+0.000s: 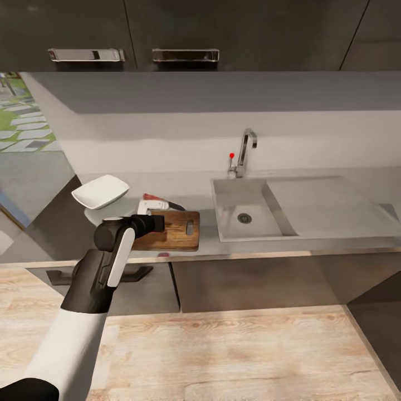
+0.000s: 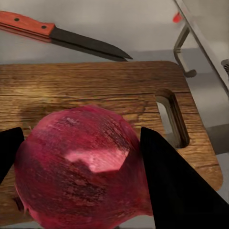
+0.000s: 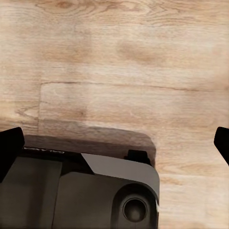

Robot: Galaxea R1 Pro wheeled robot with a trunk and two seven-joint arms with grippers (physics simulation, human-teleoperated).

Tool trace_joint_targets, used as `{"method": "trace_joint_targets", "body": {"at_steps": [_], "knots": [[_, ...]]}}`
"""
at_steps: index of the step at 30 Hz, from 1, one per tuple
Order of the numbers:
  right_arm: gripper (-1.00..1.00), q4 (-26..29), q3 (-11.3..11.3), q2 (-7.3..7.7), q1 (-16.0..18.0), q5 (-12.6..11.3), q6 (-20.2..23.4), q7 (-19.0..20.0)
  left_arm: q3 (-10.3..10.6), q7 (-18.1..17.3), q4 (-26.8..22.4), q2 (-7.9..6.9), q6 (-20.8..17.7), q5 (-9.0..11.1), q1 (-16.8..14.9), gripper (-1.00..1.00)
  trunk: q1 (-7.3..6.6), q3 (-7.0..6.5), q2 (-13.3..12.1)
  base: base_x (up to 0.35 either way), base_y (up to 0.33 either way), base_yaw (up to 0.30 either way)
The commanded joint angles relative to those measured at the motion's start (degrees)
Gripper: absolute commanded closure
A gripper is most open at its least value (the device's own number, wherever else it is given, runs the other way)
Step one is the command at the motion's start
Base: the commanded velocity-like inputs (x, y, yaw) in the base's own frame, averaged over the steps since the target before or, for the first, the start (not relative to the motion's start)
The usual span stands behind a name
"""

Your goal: In the kitchen, take the Vidalia onion out of the sink, dice it on the chopping board with the paring knife, put the diced onion into the bowl on the countertop, then place both the paring knife and the chopping board into the sink.

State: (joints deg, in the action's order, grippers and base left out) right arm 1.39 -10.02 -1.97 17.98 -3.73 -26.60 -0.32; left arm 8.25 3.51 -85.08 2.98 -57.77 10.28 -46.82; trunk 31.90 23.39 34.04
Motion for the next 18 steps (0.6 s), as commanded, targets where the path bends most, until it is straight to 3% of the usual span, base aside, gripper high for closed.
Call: {"method": "trace_joint_targets", "body": {"at_steps": [1, 18], "knots": [[-1.00, -0.07, -0.40, -0.02, 0.04, -0.40, -0.19, -0.03, 0.01, 0.27, -0.02, 0.01, -0.23, 0.35, 0.11, 1.00, 0.01, 0.16, 0.07, 0.000, 0.000, 0.000], [-1.00, -0.07, -0.37, -0.03, 0.04, -0.40, -0.21, -0.03, 0.01, 0.27, 0.00, 0.08, -0.15, 0.28, 0.41, 1.00, 0.01, 1.56, 0.07, 0.029, 0.000, 0.000]]}}
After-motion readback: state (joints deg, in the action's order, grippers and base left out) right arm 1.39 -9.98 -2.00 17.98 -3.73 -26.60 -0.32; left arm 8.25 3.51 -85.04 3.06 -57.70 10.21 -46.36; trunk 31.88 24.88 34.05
